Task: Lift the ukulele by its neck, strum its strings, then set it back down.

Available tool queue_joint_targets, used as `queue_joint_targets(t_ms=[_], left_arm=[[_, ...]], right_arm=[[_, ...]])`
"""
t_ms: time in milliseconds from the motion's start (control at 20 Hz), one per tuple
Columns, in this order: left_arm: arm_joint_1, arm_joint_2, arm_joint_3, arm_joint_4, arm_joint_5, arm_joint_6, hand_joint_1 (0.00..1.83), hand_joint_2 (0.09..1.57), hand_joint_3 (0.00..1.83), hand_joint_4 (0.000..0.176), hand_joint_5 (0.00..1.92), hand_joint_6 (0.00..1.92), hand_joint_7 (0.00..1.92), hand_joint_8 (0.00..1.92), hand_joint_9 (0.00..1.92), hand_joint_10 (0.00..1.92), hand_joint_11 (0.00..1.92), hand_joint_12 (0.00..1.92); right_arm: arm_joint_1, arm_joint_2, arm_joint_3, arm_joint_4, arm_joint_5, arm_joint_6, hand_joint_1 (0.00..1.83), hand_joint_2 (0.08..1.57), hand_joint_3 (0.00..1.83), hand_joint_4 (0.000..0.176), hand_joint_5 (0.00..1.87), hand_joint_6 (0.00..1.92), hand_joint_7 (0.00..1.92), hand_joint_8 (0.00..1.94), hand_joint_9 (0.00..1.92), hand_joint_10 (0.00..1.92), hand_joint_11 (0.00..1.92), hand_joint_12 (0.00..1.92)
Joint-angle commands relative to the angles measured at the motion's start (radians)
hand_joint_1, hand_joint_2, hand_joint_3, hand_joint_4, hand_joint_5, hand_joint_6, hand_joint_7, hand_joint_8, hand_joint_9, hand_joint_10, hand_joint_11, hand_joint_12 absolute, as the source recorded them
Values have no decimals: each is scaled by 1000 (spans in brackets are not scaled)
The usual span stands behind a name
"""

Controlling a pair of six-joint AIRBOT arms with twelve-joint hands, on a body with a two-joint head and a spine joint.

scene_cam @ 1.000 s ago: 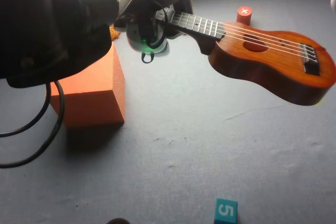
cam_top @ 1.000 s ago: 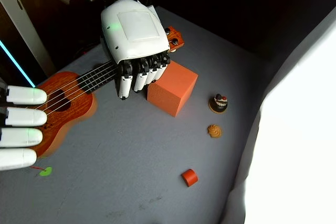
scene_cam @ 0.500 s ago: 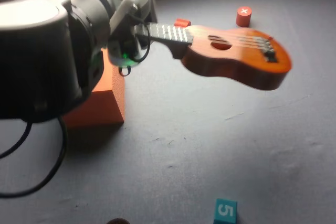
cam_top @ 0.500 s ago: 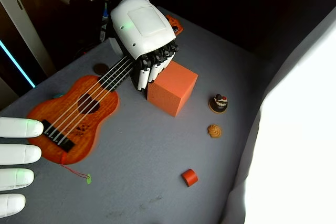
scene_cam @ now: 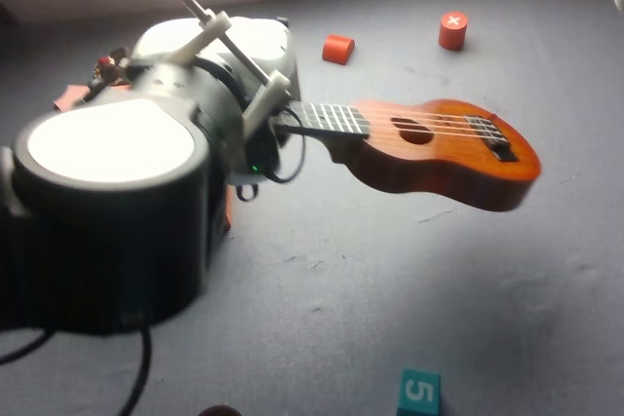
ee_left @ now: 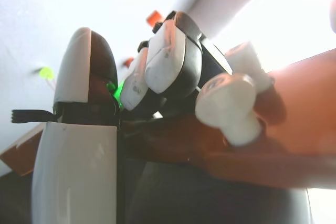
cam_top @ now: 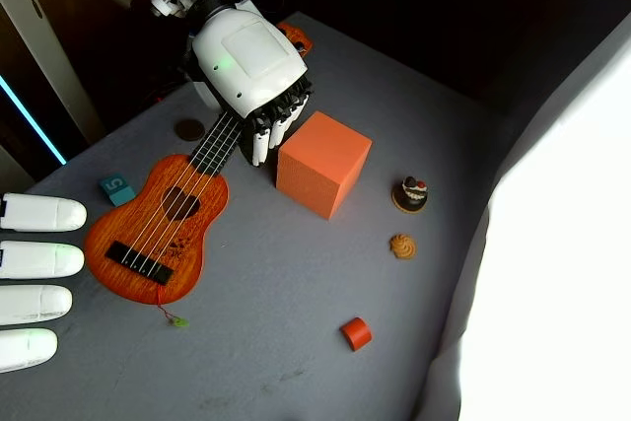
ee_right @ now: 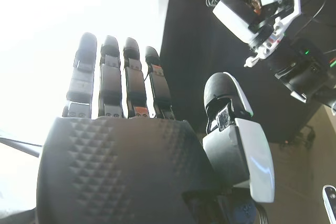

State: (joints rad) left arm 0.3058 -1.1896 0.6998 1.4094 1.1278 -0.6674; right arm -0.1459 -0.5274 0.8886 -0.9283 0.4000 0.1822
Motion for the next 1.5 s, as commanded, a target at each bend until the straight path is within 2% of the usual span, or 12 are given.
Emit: queue_joint_targets(t_ms=[0,150,250,300,450,800,900,1100,1300,1350,1400,1450], left_arm=[[3,-8,-5,108,39,-19,1437,1224,9,176,1211,1921,1346,1921,1447,1921,1465,1921],[42,-44,-16,159,62,-70,1438,1229,9,176,1210,1921,1357,1921,1453,1921,1473,1921],[64,-65,-17,188,85,-89,1454,1215,1,176,1199,1921,1353,1921,1456,1921,1475,1921],[75,-74,-17,200,98,-98,1386,1190,0,176,1129,1885,1351,1921,1463,1921,1488,1921],[107,-97,-15,229,139,-111,1422,1224,6,176,1200,1921,1348,1921,1444,1921,1467,1921],[178,-142,7,261,176,-156,1438,1211,0,176,1193,1921,1346,1921,1451,1921,1471,1921],[202,-152,17,277,176,-169,1416,1214,0,176,1169,1921,1329,1921,1440,1921,1461,1921],[232,-167,32,291,176,-186,1443,1204,0,176,1197,1921,1358,1921,1456,1921,1471,1921],[255,-188,51,306,175,-190,1223,1174,0,172,1099,1921,1297,1921,1395,1921,1434,1921],[261,-192,54,307,174,-191,1149,1163,0,0,943,1324,1291,1921,1374,1921,1414,1921],[267,-194,56,307,171,-192,1036,1117,0,0,1000,1781,1303,1921,1357,1921,1406,1921],[274,-198,58,307,170,-196,906,1107,0,0,1065,1893,1300,1921,1345,1921,1394,1921]], right_arm=[[8,8,-2,43,70,1,0,1340,0,0,181,3,180,0,159,10,0,411],[5,9,-6,42,76,1,0,1342,0,0,196,10,193,3,162,11,0,314],[3,10,-8,42,81,1,0,1335,0,0,197,10,180,5,167,12,0,429],[3,10,-9,42,83,1,0,1337,0,0,198,10,180,4,163,9,0,467],[1,11,-11,36,89,1,0,1342,1,0,196,8,174,2,144,0,0,365],[0,13,-18,27,104,1,0,1337,0,0,197,7,206,6,182,15,0,533],[0,14,-19,27,104,1,0,1343,1,0,193,4,199,1,165,6,0,465],[0,14,-20,18,112,1,0,1339,0,0,209,10,206,1,171,7,0,480],[0,15,-22,10,122,0,0,1339,0,0,204,7,204,0,171,7,0,470],[0,15,-23,9,123,0,0,1339,0,0,199,5,203,0,179,10,0,471],[0,15,-23,7,124,0,0,1343,1,0,202,6,195,1,171,7,0,423],[0,16,-23,6,125,0,0,1343,1,0,209,9,200,2,175,8,0,450]])
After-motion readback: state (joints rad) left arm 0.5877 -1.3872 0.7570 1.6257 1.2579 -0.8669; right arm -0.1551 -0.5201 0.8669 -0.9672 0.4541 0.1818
